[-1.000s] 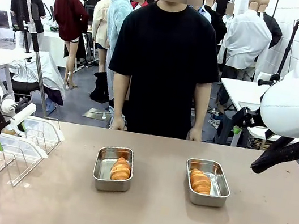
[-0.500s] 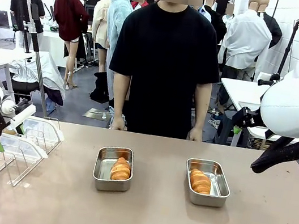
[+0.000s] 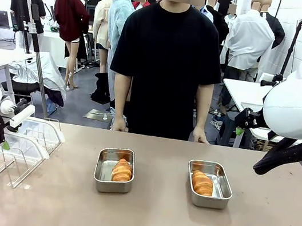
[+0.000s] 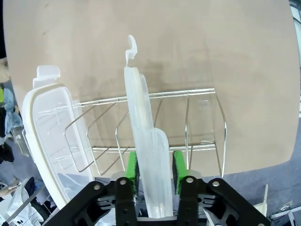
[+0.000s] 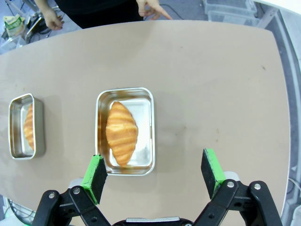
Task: Place the bread in airtight containers.
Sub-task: Pick up one Airtight Container lid and hand it to the human.
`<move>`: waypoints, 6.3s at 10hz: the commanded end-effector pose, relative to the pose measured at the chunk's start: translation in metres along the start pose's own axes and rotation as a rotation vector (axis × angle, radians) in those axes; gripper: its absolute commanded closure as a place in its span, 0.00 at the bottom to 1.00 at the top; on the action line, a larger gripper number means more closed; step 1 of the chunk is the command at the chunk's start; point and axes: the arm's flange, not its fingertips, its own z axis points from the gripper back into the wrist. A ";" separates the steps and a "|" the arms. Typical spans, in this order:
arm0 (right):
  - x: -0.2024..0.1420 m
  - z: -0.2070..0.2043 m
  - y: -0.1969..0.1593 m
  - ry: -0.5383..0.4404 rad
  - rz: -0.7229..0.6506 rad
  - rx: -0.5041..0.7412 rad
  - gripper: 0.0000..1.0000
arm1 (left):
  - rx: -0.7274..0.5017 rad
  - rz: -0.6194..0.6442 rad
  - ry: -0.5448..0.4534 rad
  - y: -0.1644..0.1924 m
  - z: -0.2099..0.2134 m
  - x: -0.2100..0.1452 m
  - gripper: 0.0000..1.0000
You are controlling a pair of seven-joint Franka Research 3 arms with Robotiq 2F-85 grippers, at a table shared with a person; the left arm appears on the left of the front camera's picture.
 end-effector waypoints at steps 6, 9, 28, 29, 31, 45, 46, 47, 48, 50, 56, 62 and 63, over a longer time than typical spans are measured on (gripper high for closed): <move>0.000 -0.001 0.001 -0.002 -0.001 0.001 0.00 | -0.023 -0.033 0.020 0.003 0.005 -0.005 1.00; 0.000 -0.001 0.001 -0.002 -0.001 0.001 0.00 | 0.003 -0.006 0.007 0.003 0.005 0.000 1.00; 0.000 -0.001 0.001 -0.002 -0.001 0.001 0.00 | 0.125 0.003 -0.006 -0.005 0.202 0.018 1.00; 0.000 -0.001 0.001 -0.002 -0.001 0.001 0.00 | 0.144 -0.027 -0.012 -0.001 0.206 0.026 1.00; 0.000 -0.001 0.001 -0.002 -0.001 0.001 0.00 | 0.184 -0.115 -0.026 0.015 0.214 0.052 1.00; 0.000 -0.001 0.001 -0.002 -0.001 0.001 0.00 | 0.479 -0.486 -0.136 0.163 0.190 0.264 1.00; 0.000 -0.001 0.001 -0.002 -0.001 0.001 0.00 | 0.479 -0.494 -0.155 0.168 0.185 0.270 1.00; 0.000 -0.001 0.001 -0.002 -0.001 0.001 0.00 | 0.479 -0.505 -0.167 0.169 0.182 0.273 1.00; 0.000 -0.001 0.001 -0.002 -0.001 0.001 0.00 | 0.495 -0.510 -0.174 0.170 0.180 0.275 1.00; 0.000 -0.001 0.001 -0.002 -0.001 0.001 0.00 | 0.498 -0.499 -0.178 0.171 0.178 0.275 1.00; 0.000 -0.001 0.001 -0.002 -0.001 0.001 0.00 | 0.471 -0.482 -0.157 0.167 0.176 0.280 1.00; 0.000 -0.001 0.001 -0.002 -0.001 0.001 0.00 | 0.471 -0.482 -0.157 0.167 0.176 0.280 1.00; 0.000 -0.001 0.001 -0.002 -0.001 0.001 0.00 | 0.471 -0.482 -0.157 0.167 0.176 0.280 1.00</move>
